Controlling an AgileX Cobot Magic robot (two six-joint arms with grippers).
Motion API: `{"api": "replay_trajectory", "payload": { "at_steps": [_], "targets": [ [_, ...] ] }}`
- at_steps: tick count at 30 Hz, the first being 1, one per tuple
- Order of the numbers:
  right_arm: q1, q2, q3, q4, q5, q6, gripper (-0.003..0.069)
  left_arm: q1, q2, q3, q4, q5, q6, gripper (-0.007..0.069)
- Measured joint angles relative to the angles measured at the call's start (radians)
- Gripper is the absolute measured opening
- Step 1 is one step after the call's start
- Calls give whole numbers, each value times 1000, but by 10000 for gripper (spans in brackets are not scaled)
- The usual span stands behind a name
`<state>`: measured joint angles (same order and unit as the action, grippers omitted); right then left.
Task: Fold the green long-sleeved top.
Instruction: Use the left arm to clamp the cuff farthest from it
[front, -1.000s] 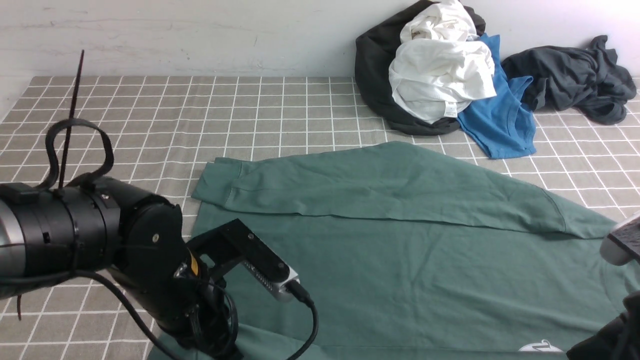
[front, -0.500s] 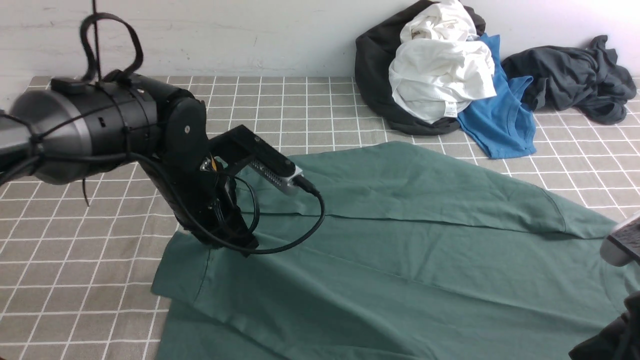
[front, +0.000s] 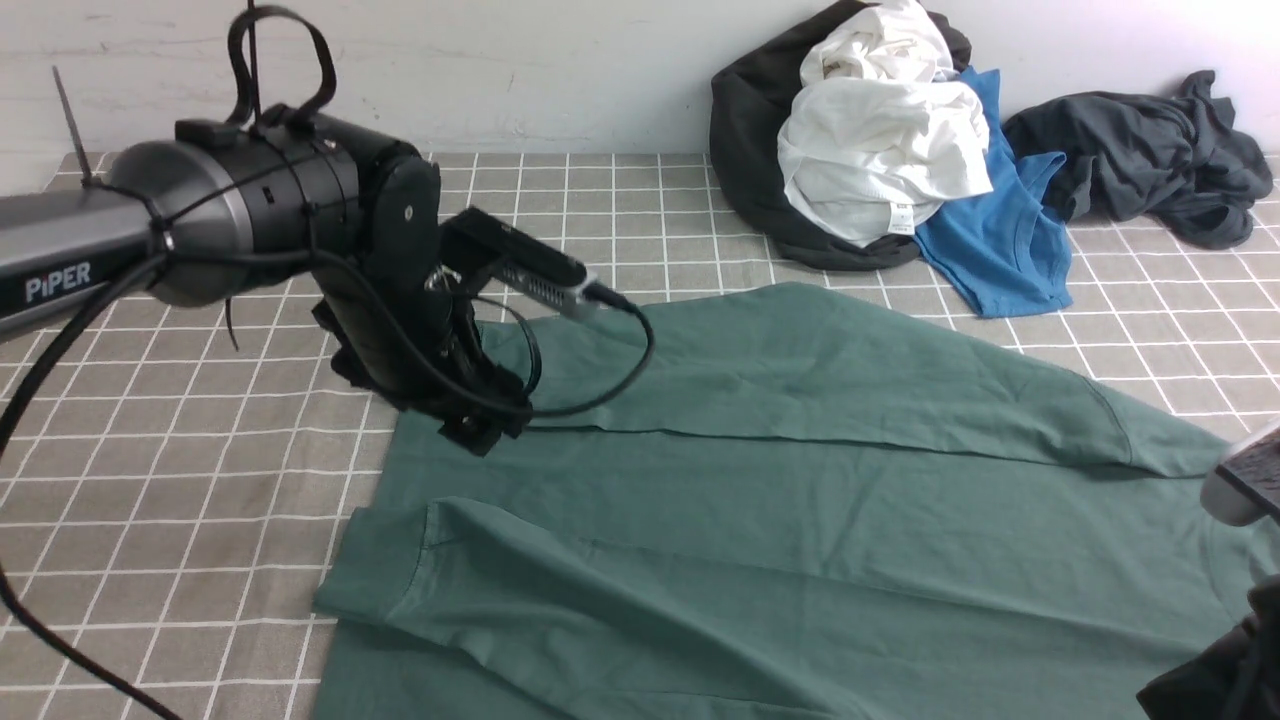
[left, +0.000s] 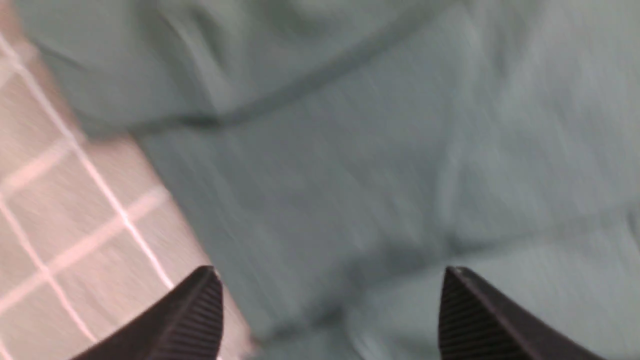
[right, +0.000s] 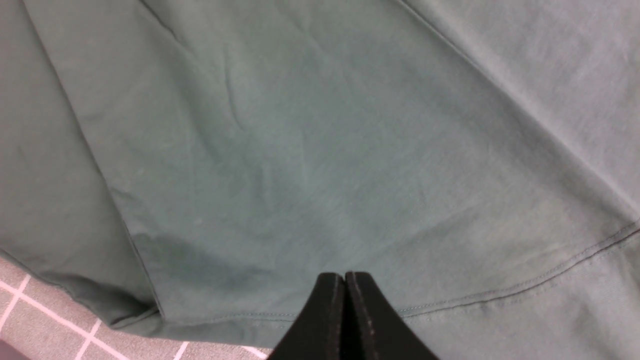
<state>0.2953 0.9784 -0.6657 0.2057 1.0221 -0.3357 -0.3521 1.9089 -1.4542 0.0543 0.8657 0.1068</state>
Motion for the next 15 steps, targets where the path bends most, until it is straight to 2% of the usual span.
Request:
{"api": "replay_trajectory", "payload": {
  "at_steps": [7,12,15],
  "targets": [
    [0,0,0,-22,-30,0,-14,63,177,-206,-17,11,-41,563],
    [0,0,0,-37,-34,0,-14,89,316,-326,-20,28,-67,505],
    [0,0,0,-43,-34,0,-14,90,348,-352,-21,39,-72,433]
  ]
}}
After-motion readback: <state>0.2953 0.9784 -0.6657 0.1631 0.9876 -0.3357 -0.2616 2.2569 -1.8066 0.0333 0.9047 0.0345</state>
